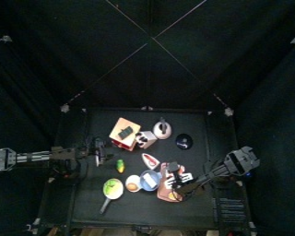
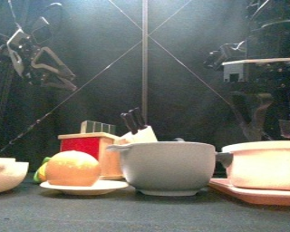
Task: Place apple half in pot
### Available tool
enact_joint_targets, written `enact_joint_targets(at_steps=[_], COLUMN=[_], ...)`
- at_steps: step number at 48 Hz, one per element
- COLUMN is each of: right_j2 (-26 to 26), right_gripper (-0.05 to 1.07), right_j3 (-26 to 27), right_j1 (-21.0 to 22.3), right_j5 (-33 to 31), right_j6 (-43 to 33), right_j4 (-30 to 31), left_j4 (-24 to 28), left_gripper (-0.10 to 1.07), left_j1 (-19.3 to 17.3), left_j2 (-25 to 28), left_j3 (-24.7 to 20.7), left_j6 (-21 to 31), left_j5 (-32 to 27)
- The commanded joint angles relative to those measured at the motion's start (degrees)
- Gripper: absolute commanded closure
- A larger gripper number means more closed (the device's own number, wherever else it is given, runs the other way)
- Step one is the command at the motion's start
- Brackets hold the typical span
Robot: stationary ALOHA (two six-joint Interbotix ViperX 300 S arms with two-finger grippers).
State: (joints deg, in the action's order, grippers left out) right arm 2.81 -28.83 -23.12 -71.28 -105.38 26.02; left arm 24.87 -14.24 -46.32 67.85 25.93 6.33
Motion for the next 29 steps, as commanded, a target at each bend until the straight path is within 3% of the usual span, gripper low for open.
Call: enact_joint_targets(at_steps=[1, 20, 29], right_j2=[-2.4, -9.1, -13.8], right_gripper=[0.00, 0.00, 0.00], right_j3=[1.9, 1.6, -0.4], right_j1=[-0.4, -3.7, -5.1], right_j5=[0.0, 0.3, 4.0], right_j6=[0.1, -1.8, -2.7], right_j4=[0.7, 8.3, 17.4], left_j4=[-0.1, -0.1, -0.1], left_gripper=[0.11, 0.11, 0.11], left_j1=[-0.3, -0.3, -0.3], left_j2=[0.2, 0.2, 0.2], left_j3=[-0.7, -0.7, -0.7], left_j6=[0.0, 0.0, 0.0], left_j5=[0.3, 0.3, 0.3])
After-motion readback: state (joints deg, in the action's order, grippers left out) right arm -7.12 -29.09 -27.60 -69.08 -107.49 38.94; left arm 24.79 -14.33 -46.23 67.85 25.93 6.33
